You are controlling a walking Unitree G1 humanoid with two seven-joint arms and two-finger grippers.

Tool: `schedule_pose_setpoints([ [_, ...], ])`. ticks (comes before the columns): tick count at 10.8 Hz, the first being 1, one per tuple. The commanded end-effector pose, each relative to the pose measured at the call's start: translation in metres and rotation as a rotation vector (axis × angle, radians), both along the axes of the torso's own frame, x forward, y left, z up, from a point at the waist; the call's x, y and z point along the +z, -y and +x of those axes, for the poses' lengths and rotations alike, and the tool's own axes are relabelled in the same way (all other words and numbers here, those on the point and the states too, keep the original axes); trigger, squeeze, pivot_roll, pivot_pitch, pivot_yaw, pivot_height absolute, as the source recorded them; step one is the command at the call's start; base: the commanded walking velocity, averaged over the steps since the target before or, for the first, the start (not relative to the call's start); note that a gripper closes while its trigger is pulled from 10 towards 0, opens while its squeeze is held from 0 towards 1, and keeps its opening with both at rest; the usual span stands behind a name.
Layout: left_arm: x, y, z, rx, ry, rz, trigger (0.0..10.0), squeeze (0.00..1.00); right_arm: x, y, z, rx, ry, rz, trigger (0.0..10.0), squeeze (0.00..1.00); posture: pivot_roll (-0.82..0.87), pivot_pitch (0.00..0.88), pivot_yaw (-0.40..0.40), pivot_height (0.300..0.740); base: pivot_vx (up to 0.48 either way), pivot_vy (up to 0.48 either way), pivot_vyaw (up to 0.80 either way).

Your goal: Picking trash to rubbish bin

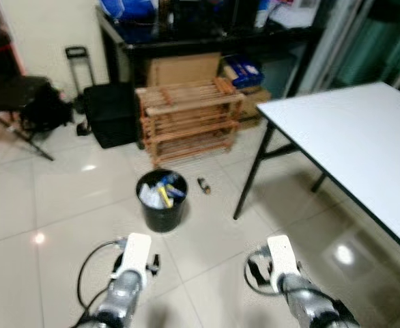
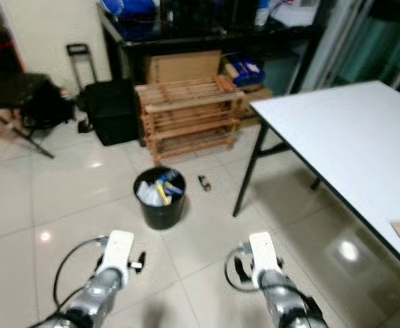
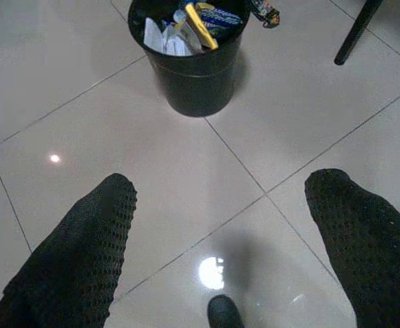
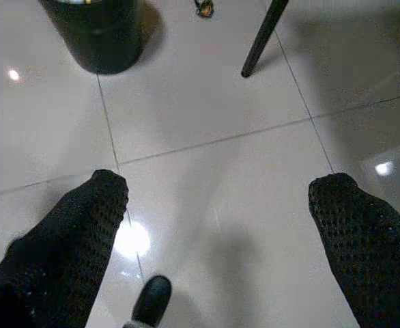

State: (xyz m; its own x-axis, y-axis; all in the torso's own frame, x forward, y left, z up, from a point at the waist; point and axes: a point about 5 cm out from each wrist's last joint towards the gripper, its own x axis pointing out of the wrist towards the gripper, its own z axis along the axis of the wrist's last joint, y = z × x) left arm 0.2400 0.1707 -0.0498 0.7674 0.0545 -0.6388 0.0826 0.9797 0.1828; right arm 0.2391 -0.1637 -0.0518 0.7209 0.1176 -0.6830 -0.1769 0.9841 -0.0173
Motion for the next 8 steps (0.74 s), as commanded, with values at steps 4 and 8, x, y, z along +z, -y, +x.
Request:
schedule_pose_setpoints([
  [4,0.009,0.002,0.012,-0.018,0.047,0.002,10.0,0.00,-0.001,0.001,-0.002,-0.034,0.003,0.012,10.0,0.00,0.01,0.000,-0.067,0.740,0.000,0.000,-0.77],
  [8,0.060,0.010,0.048,-0.113,0.458,0.112,10.0,0.00,0.040,0.007,0.033,-0.037,0.361,0.000,10.0,0.00,0.01,0.000,-0.043,0.740,0.000,0.000,-0.75],
])
